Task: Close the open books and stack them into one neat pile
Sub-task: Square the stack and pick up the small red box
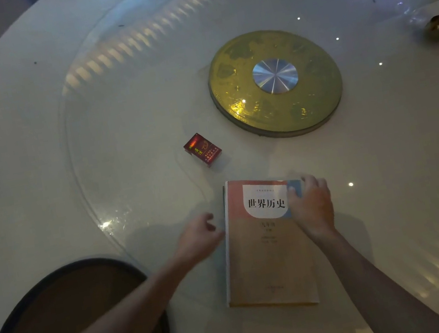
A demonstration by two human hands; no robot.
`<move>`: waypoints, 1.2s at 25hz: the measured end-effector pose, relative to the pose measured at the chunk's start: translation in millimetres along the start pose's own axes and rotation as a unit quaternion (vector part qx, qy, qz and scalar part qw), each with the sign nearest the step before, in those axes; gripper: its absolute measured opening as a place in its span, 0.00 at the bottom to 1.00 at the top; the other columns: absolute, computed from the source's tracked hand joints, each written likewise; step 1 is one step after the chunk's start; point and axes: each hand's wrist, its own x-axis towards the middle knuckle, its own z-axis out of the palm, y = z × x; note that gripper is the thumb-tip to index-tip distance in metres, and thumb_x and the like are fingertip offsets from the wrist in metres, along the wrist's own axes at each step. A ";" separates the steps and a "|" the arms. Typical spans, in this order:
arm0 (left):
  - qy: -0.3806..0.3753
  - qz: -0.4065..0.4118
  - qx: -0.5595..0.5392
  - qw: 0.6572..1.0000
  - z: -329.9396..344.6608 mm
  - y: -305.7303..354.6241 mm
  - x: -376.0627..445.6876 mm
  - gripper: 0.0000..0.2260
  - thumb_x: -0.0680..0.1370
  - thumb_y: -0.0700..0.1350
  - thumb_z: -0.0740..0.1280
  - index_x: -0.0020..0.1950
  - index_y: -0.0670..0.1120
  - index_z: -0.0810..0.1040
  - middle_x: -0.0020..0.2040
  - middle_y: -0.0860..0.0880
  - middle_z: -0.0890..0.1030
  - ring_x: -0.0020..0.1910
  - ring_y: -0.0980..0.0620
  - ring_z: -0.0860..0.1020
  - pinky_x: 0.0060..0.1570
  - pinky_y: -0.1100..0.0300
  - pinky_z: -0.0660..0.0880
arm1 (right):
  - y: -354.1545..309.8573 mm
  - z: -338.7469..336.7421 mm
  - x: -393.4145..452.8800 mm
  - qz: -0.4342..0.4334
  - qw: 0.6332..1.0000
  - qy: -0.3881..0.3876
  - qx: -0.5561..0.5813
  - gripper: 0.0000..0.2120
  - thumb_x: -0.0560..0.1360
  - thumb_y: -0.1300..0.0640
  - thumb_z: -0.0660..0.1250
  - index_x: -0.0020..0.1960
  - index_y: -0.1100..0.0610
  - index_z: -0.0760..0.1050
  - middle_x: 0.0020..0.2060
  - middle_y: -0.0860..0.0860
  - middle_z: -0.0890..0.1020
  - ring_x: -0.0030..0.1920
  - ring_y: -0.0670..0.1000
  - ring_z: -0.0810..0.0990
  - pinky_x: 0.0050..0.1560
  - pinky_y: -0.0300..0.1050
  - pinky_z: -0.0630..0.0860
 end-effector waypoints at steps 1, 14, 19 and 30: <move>0.020 0.003 -0.010 1.000 -15.5 7.4 13.7 0.25 0.75 0.49 0.71 0.71 0.44 0.74 0.56 0.44 0.83 0.52 0.41 0.83 0.52 0.50 0.81 | -16.3 1.1 5.6 -0.027 0.999 -0.004 0.040 0.22 0.81 0.55 0.62 0.74 0.60 0.70 0.65 0.58 0.75 0.61 0.58 0.78 0.54 0.52 0.79; 0.097 0.038 -0.107 0.989 -86.6 59.9 129.9 0.29 0.78 0.42 0.68 0.78 0.45 0.65 0.77 0.46 0.69 0.74 0.46 0.69 0.71 0.52 0.67 | -125.7 72.0 60.6 0.091 0.881 -0.296 0.358 0.34 0.80 0.66 0.62 0.83 0.58 0.55 0.54 0.58 0.78 0.53 0.56 0.81 0.56 0.56 0.83; 0.112 0.047 -0.153 0.981 -83.4 37.4 129.6 0.16 0.75 0.48 0.72 0.62 0.46 0.78 0.62 0.47 0.81 0.60 0.43 0.80 0.61 0.43 0.77 | -133.1 85.6 66.1 0.089 0.880 -0.304 0.355 0.19 0.78 0.66 0.64 0.68 0.62 0.72 0.55 0.61 0.81 0.51 0.57 0.82 0.55 0.56 0.82; 0.202 0.045 -0.318 0.925 -114.0 -32.6 8.6 0.20 0.75 0.35 0.72 0.67 0.42 0.76 0.54 0.45 0.83 0.50 0.46 0.83 0.49 0.58 0.80 | -152.0 100.1 -53.4 0.038 0.874 -0.370 0.312 0.07 0.77 0.65 0.71 0.51 0.58 0.75 0.43 0.57 0.81 0.41 0.52 0.82 0.47 0.55 0.83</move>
